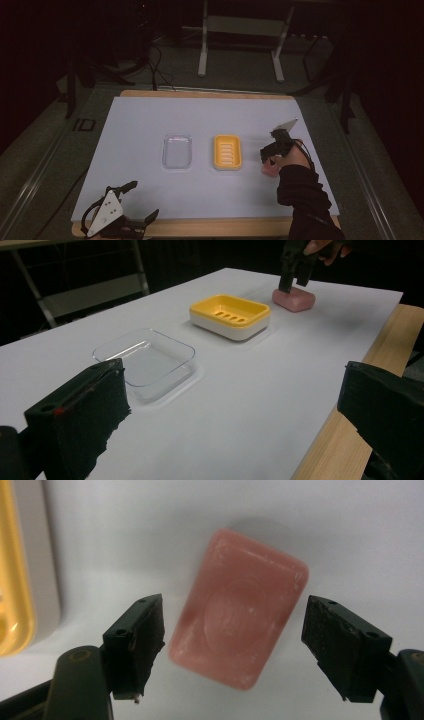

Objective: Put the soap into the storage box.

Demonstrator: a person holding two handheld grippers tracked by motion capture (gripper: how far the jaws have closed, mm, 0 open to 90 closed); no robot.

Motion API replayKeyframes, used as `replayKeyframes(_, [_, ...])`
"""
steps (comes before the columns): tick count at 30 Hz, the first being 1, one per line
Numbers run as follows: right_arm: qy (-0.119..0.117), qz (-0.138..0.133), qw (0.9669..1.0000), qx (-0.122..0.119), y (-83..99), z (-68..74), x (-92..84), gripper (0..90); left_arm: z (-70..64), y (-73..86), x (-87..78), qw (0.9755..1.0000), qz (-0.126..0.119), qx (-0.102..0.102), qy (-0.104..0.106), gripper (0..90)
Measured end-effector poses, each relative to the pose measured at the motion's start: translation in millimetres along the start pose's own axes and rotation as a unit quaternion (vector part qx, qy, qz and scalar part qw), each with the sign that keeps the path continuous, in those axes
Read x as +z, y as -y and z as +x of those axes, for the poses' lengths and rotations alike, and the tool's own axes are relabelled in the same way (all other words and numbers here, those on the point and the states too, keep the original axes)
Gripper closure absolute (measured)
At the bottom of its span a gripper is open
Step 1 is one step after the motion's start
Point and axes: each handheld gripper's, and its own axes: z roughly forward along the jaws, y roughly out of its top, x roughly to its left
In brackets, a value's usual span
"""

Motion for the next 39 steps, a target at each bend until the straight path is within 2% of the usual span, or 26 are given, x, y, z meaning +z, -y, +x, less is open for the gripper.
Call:
replayKeyframes(4, [0.009,0.007,0.9999,0.006,-0.3,1.5,7.1,25.5,-0.1,0.0,-0.2,1.0,0.0,0.001,0.0,0.2])
replayKeyframes(7, [0.016,0.017,0.9997,0.004,-0.1,3.7,14.9,29.3,0.0,0.1,0.2,1.0,0.002,0.002,0.001,0.2])
replayKeyframes(15, [0.028,0.014,0.9995,-0.003,-2.4,4.6,16.0,34.1,-0.2,0.2,0.6,1.0,0.003,0.003,0.003,0.2])
replayKeyframes(19, [0.034,0.02,0.999,-0.019,-4.1,6.2,19.7,35.5,-0.3,0.2,0.5,1.0,0.003,0.003,0.003,0.2])
replayKeyframes(24, [0.04,0.014,0.9986,-0.032,-3.9,8.3,22.6,36.8,-0.3,0.2,0.8,1.0,0.004,0.004,0.004,0.2])
replayKeyframes(29, [0.042,0.016,0.9985,-0.032,-4.3,9.3,22.6,37.1,-0.7,0.1,0.7,1.0,0.004,0.004,0.005,0.2])
replayKeyframes(32, [0.034,0.019,0.9988,-0.03,-6.2,9.1,20.8,37.4,-0.3,0.3,0.6,1.0,0.004,0.003,0.004,0.2])
replayKeyframes(37, [0.037,0.005,0.9988,-0.031,-8.8,8.7,11.4,37.5,-0.4,0.2,0.7,1.0,0.004,0.004,0.004,0.2])
replayKeyframes(39, [0.029,-0.003,0.9992,-0.028,-10.2,8.6,5.5,37.5,-0.3,0.3,0.8,1.0,0.004,0.004,0.004,0.2])
